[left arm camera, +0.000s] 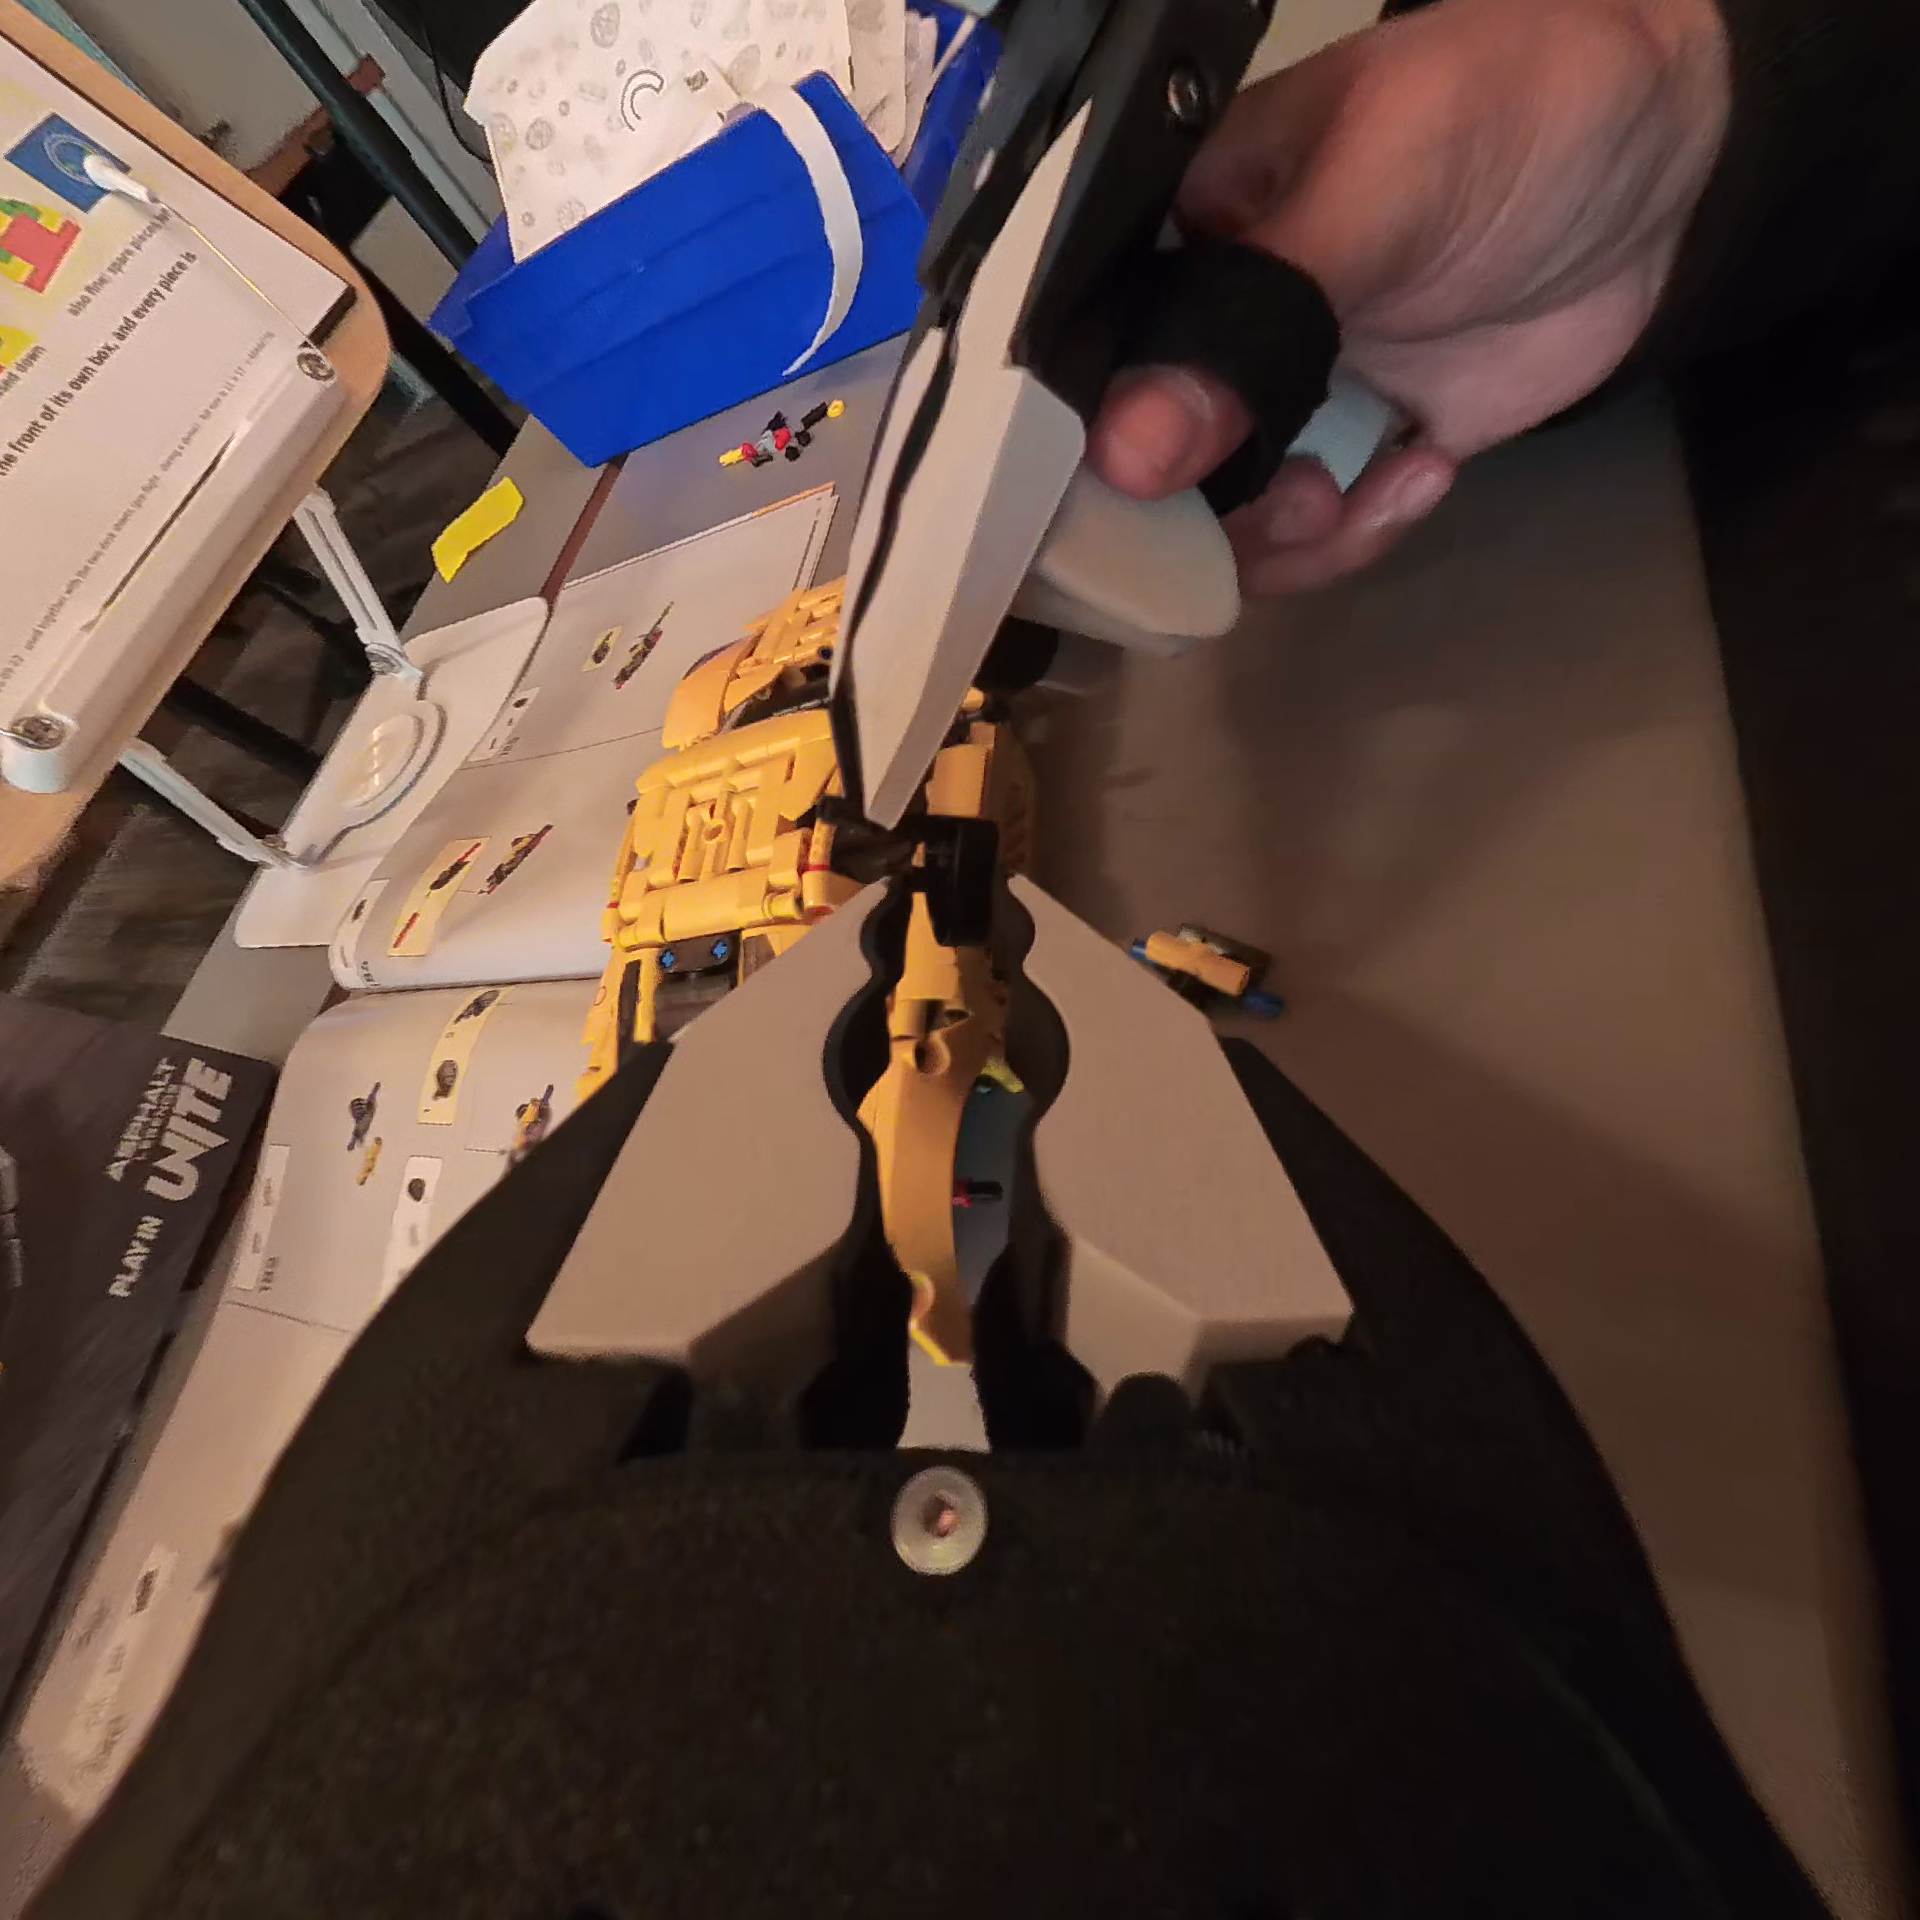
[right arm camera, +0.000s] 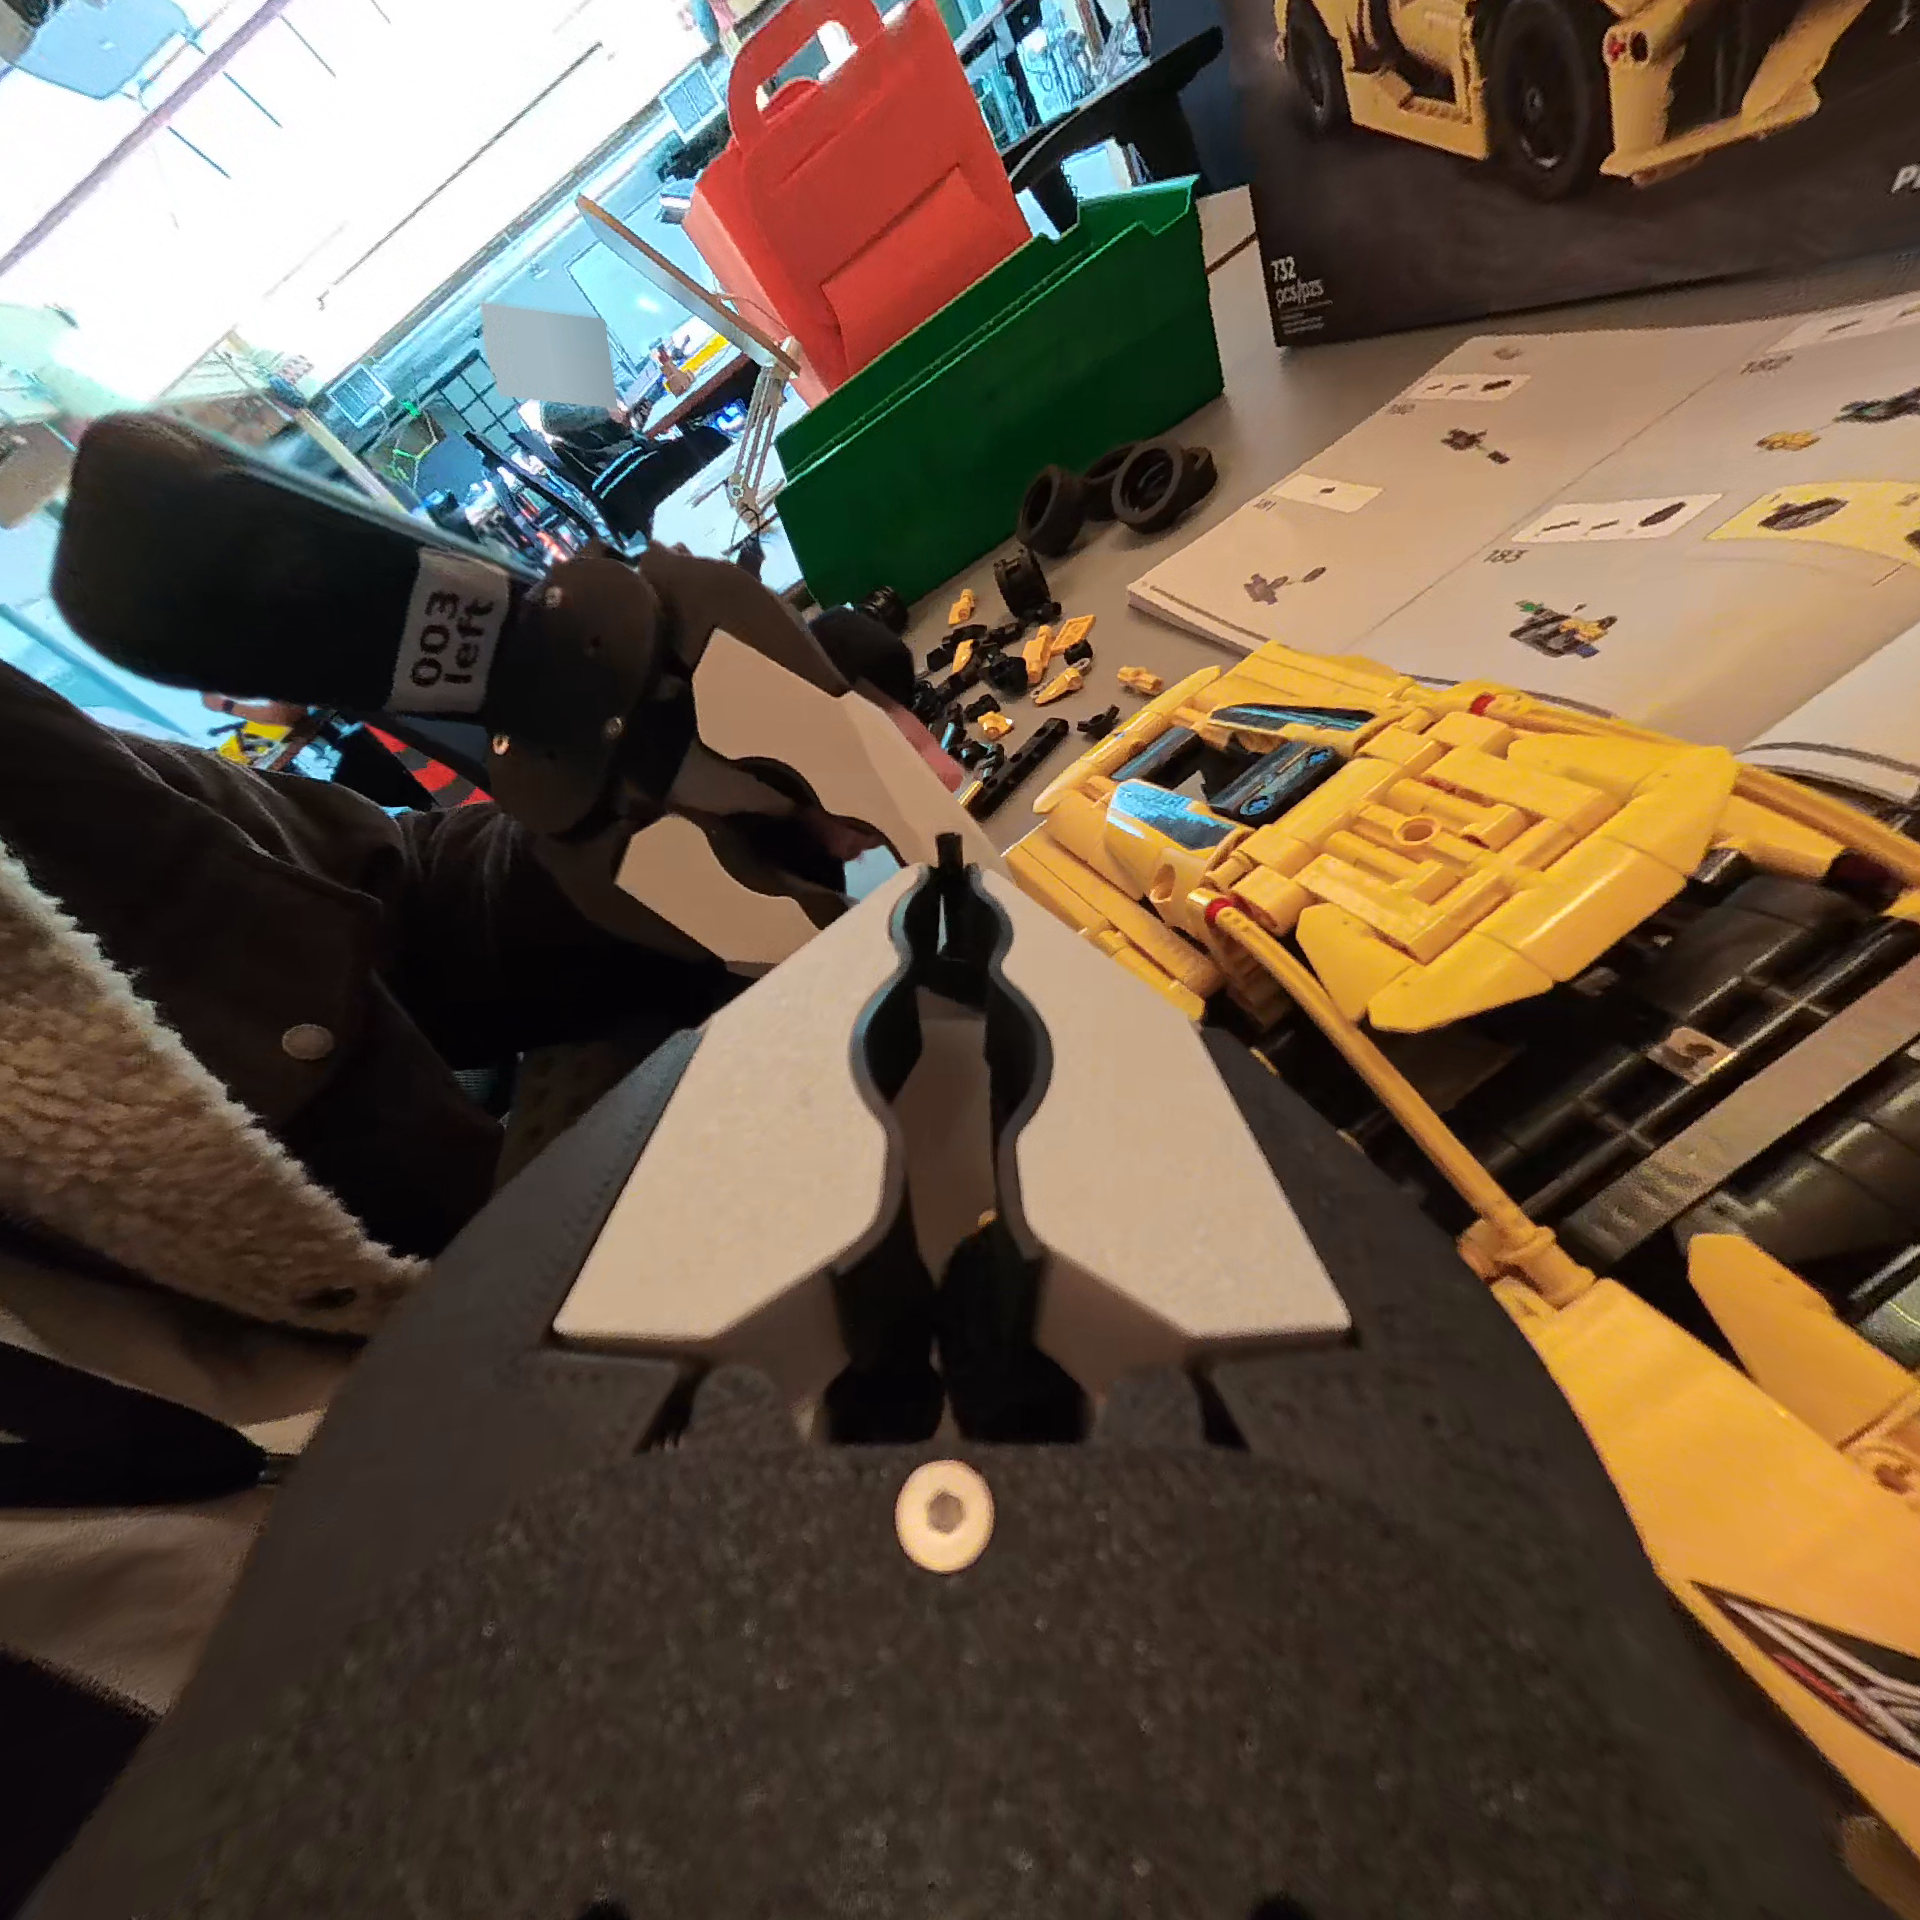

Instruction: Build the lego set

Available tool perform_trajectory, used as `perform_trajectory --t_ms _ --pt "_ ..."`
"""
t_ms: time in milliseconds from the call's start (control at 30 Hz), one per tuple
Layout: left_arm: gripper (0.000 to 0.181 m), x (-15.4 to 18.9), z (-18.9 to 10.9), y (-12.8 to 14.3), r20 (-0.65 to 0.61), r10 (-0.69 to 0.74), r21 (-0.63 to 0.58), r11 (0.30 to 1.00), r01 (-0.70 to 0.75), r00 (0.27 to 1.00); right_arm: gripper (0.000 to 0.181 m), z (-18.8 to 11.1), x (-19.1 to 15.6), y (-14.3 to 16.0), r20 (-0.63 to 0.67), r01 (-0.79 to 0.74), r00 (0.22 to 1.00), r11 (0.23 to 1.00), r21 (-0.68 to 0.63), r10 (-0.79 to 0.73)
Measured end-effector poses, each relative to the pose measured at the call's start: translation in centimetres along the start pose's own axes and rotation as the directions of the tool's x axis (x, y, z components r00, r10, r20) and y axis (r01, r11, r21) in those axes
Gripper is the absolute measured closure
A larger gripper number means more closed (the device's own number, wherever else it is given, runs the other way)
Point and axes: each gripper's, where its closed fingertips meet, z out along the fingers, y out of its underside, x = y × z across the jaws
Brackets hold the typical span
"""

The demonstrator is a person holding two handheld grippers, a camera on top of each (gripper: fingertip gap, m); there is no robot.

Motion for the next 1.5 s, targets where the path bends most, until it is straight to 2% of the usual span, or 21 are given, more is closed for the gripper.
perform_trajectory --t_ms 133,367,533,733,1100,1200,1300,1400,1500 --pt "0.166 -0.1 0.0 0.2 0.034 0.061 -0.023 0.998 -0.060 0.998 0.178 0.1 0.1 0.1 -0.006 0.007 1.000 1.000 -0.003 -0.007" --pt "0.166 -0.1 0.1 0.3 0.036 0.076 -0.032 0.997 -0.074 0.996 0.178 -0.4 0.2 0.2 -0.039 0.075 0.996 0.997 -0.012 -0.076" --pt "0.166 -0.3 -0.1 0.3 0.045 0.074 -0.027 0.997 -0.072 0.996 0.178 -0.7 0.2 0.0 0.006 0.018 1.000 1.000 0.010 -0.018" --pt "0.166 -0.5 -0.1 0.4 0.052 0.080 -0.031 0.996 -0.078 0.995 0.178 -0.8 0.0 -0.1 0.010 0.034 0.999 0.999 0.013 -0.034" --pt "0.166 -0.6 0.1 1.0 0.084 0.151 -0.071 0.987 -0.145 0.985 0.178 -0.9 0.1 0.6 -0.003 0.073 0.997 0.996 -0.058 -0.073" --pt "0.166 -0.7 -0.1 0.5 0.081 0.108 -0.039 0.994 -0.105 0.991 0.178 -1.9 0.2 2.0 -0.028 0.184 0.981 0.963 -0.198 -0.193" --pt "0.166 -0.4 -0.2 -0.3 0.060 0.058 0.011 0.998 -0.059 0.997 0.178 -1.5 -0.2 2.0 -0.092 0.326 0.933 0.925 -0.197 -0.349" --pt "0.166 -0.6 -0.2 -0.4 0.058 0.023 0.025 0.999 -0.024 0.998 0.178 -1.0 -0.2 2.0 -0.101 0.332 0.928 0.919 -0.211 -0.358" --pt "0.166 -0.8 -0.4 -0.6 0.057 -0.007 0.045 0.999 0.004 0.998 0.178 -1.0 -0.3 1.8 -0.087 0.272 0.953 0.947 -0.169 -0.289"
